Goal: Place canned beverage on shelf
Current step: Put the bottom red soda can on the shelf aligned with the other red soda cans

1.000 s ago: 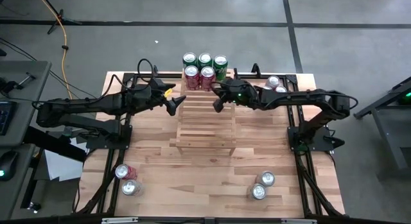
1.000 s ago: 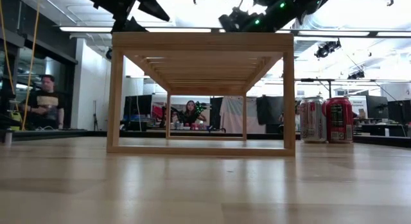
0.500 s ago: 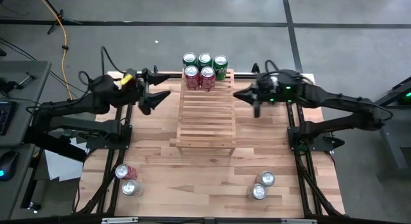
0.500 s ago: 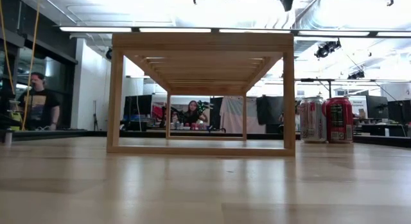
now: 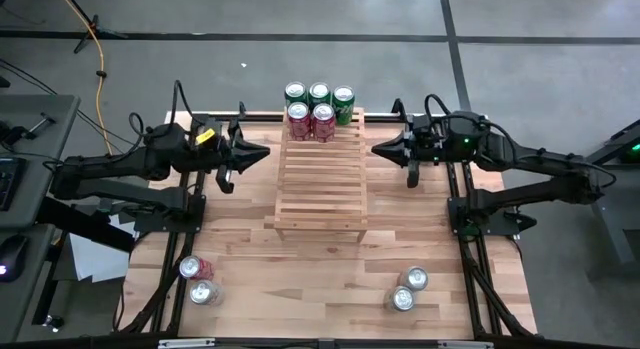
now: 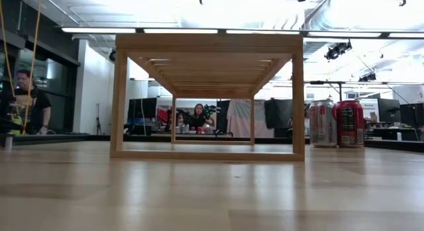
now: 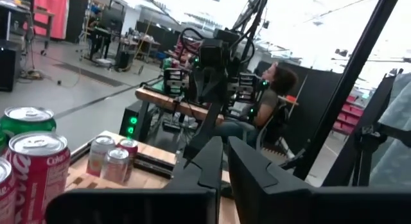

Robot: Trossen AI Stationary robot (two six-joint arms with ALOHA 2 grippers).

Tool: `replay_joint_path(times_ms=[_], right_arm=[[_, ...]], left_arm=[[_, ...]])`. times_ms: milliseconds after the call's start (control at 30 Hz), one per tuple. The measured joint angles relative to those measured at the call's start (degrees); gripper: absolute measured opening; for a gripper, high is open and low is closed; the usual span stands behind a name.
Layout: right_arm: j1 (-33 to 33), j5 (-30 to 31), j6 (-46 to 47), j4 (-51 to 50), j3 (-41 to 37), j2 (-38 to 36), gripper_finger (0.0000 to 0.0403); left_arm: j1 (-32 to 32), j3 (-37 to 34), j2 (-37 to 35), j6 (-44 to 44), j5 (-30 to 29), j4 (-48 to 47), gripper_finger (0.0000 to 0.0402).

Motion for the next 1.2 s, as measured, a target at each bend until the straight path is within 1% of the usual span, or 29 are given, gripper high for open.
replay_joint_path(times_ms=[100,333,467,600,733,833,933,1100,1200], right_arm=[[0.0,0.0,0.71,-0.02,0.0,0.01,0.0],[0.0,0.0,0.68,0.02,0.0,0.03,0.0],[0.0,-0.02,0.68,0.02,0.0,0.03,0.0],[0.0,-0.04,0.68,0.02,0.0,0.03,0.0],[0.0,-0.05,0.68,0.03,0.0,0.03,0.0],[0.0,-0.05,0.67,0.04,0.0,0.03,0.0],[-0.07,0.01,0.67,0.03,0.0,0.03,0.0],[-0.07,3.29,1.61,0.02,0.0,0.05,0.0],[-0.09,3.52,3.14,0.02,0.0,0.05,0.0]], left_arm=[[-0.04,0.0,-0.09,0.03,0.0,-0.49,0.0003],[-0.54,0.0,-0.09,0.04,-0.19,-1.12,0.0001],[-1.03,0.0,-0.09,-0.03,-1.56,-1.06,0.0],[-1.11,0.08,-0.09,-2.67,-1.55,-0.59,0.0001],[-1.13,1.9,0.74,-6.35,1.38,-1.28,0.0012],[-1.41,3.85,1.95,-8.03,6.08,-1.99,0.0034],[-2.53,7.31,3.41,-8.17,9.0,-3.56,0.0071],[-4.27,12.74,5.97,-3.07,9.05,-10.57,0.0157],[-4.48,15.3,7.13,-1.84,9.03,-11.94,0.0214]])
